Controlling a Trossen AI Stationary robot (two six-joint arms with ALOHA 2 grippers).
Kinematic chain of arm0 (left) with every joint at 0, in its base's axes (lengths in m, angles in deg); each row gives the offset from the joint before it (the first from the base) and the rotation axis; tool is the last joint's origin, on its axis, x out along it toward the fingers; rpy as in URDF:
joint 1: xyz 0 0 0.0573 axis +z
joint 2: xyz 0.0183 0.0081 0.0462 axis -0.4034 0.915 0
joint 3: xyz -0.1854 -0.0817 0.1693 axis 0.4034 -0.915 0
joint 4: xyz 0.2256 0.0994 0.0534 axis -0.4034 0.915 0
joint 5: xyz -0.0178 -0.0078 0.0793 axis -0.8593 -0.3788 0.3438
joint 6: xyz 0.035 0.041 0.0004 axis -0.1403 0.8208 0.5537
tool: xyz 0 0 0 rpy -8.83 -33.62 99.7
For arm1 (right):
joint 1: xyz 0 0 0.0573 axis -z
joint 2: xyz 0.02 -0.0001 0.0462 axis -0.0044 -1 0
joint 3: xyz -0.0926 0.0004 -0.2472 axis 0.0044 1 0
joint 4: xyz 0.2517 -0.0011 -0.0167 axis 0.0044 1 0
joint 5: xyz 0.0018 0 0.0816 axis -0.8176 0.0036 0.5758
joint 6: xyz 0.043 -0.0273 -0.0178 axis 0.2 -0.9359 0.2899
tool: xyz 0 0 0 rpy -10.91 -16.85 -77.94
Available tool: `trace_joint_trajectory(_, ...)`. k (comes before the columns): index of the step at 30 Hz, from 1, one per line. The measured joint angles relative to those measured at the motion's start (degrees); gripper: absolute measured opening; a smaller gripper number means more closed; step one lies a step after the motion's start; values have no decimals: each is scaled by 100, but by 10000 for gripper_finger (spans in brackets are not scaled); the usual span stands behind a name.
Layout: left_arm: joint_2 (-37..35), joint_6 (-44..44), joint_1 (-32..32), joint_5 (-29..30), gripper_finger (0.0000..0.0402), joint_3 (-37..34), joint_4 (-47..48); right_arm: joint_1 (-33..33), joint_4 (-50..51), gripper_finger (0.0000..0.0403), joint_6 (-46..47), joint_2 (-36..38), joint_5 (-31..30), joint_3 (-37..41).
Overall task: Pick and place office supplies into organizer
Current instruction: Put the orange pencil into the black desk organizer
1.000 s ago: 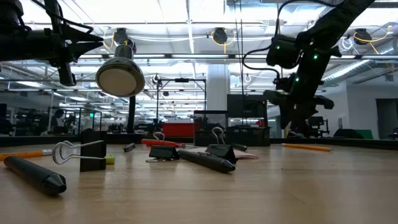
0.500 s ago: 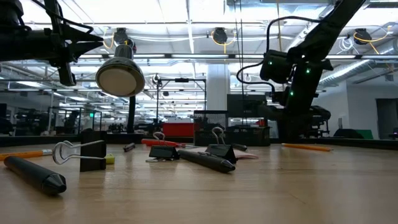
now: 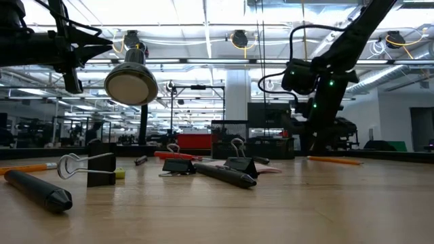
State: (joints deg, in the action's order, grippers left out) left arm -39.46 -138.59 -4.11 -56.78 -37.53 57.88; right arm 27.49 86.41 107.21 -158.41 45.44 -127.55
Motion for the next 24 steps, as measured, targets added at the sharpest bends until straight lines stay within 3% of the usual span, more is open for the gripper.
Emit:
trace_joint_trajectory(13, -1, -105, 11, 44, 35, 0, -17, -121, -166, 129, 272, -620, 97, -17)
trace_joint_trajectory(24, -1, -88, 11, 48, 35, 0, 1, -243, 28, 47, 356, -650, 164, 226)
